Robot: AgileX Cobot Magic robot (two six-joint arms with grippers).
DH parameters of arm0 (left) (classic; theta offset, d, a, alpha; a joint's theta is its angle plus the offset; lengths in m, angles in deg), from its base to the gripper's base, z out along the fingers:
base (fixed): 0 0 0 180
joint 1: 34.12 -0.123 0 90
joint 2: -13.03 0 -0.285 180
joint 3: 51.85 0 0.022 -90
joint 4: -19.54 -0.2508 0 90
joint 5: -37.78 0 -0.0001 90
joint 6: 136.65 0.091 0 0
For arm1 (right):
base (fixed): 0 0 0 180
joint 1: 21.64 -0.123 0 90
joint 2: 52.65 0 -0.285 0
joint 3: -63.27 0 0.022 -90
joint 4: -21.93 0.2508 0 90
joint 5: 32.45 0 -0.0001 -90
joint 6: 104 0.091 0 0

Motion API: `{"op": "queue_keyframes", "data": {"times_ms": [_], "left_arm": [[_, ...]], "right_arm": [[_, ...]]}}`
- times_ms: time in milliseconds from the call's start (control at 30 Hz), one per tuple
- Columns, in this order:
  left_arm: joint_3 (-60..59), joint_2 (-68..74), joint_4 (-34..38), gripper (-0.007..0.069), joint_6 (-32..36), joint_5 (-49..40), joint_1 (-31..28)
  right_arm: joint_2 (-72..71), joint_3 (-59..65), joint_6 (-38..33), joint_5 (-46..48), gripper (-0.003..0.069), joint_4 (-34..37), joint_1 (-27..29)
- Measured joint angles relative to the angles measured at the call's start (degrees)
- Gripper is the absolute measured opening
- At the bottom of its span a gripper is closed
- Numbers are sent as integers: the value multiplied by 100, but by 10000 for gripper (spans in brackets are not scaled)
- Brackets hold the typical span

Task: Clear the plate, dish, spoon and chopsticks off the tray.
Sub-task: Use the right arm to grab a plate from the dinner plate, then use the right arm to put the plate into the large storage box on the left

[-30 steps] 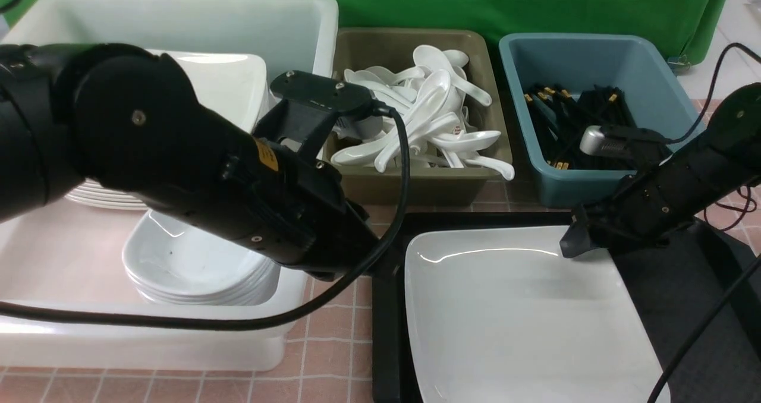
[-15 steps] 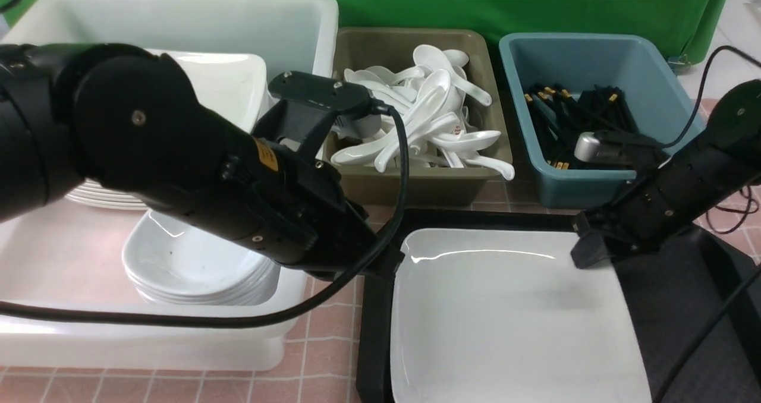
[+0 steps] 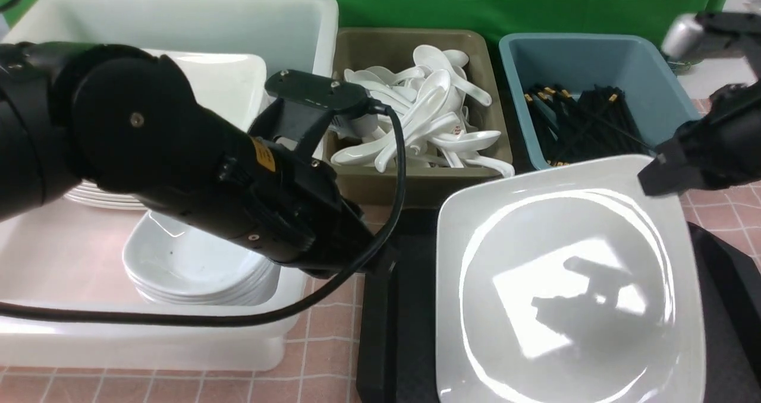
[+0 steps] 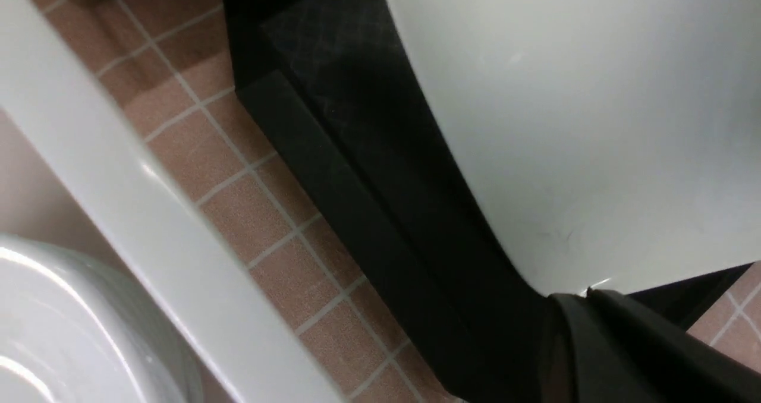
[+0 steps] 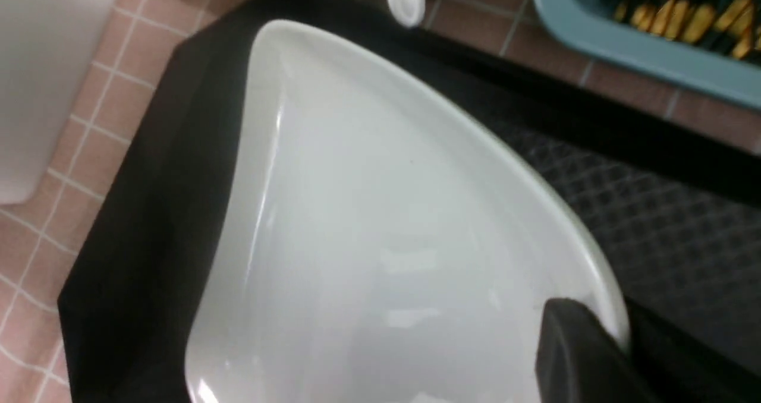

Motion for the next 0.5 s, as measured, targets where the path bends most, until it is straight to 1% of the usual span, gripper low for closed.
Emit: {"op": "queue_keyframes", "data": {"times_ms": [67,133,200,233,267,300,333,400,433,500], "left_arm": [[70,-60,-60,-2,-69,-128,-124],[366,-220,-117,-2,-137,-389,-577],[608,-345,-161,-2,-61,-593,-965],[634,-361,-161,-2,-25,-638,-1012],[867,-509,-176,-2,74,-824,-1510],[892,-510,-186,-2,105,-841,-1510],[1095,-638,-186,-2,171,-971,-2018],[1202,-707,-186,-2,188,-1027,-2325],[1376,-810,-196,-2,215,-1120,-2915],[1495,-892,-171,-2,222,-1229,-3508]], "right_arm": [[-94,-78,54,21,77,-18,0],[-231,-441,73,101,77,61,0],[-242,-806,77,152,77,172,0],[-242,-847,77,158,77,201,-8],[-212,-1260,80,176,77,319,-36],[-199,-1308,80,181,77,354,-42],[-116,-1768,85,166,77,485,-117],[-42,-2032,85,113,77,590,-188],[167,-2508,85,-31,77,837,-362],[478,-2997,85,-210,77,1127,-592]]}}
